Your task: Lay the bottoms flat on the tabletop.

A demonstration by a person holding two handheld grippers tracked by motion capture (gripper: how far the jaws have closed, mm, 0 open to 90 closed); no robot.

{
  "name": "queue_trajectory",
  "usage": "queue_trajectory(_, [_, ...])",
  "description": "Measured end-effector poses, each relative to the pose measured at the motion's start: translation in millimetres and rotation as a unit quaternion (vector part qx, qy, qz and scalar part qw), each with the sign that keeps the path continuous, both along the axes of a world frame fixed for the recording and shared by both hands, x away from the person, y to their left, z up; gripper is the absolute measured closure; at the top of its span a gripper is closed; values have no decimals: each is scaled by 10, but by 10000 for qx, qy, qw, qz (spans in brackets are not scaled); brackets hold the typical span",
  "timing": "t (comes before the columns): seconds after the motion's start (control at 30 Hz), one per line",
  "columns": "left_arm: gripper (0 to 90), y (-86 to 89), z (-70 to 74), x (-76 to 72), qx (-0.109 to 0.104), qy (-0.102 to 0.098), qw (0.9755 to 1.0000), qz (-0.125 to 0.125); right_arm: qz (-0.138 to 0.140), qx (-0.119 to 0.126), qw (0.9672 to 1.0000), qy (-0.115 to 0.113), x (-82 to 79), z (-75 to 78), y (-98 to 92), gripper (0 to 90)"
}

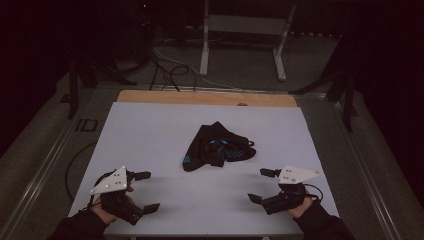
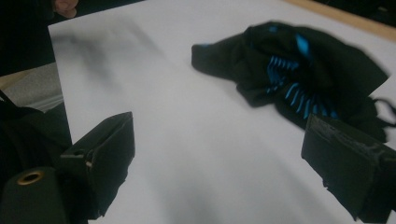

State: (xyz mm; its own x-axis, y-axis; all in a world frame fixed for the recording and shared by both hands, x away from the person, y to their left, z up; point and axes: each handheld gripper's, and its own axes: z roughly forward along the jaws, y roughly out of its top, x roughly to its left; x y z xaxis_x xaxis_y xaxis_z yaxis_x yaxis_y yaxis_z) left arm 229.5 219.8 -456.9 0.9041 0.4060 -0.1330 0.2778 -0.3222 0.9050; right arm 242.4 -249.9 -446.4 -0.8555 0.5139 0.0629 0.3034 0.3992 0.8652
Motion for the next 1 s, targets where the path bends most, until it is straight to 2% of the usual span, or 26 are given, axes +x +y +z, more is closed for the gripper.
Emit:
queue_trajectory(0.07, [2,-16,54,5,-28,-9,10000,-24,-7,-15,10000,-55,8,45,-9,98])
queue_trajectory(0.13, [2,-34,110,11,-5,-51,10000,-35,-20,-38,9998,-214,35,183,-34,98])
queue_trajectory(0.23, [2,-58,227,33,-44,-133,9999,-71,-76,70,9994,-321,64,298,-69,98])
queue_trajectory(0.3, [2,-58,227,33,-44,-133,9999,-71,-99,98,9993,-359,77,325,-81,98])
queue_trajectory(0.33, [2,-66,297,60,-74,-178,9998,-58,-125,133,9990,-398,97,366,-98,98])
queue_trajectory(0.57, [2,-104,404,133,-62,-246,9997,-21,-198,80,9986,-479,189,446,-103,98])
queue_trajectory(0.73, [2,-160,483,220,-24,-306,9995,63,-280,171,9983,-480,258,475,-99,98])
queue_trajectory(0.8, [2,-185,505,262,-3,-317,9994,107,-364,272,9978,-488,381,517,-83,98])
queue_trajectory(1.0, [2,-259,513,415,-26,-229,9994,240,-443,296,9973,-512,528,557,-19,97])
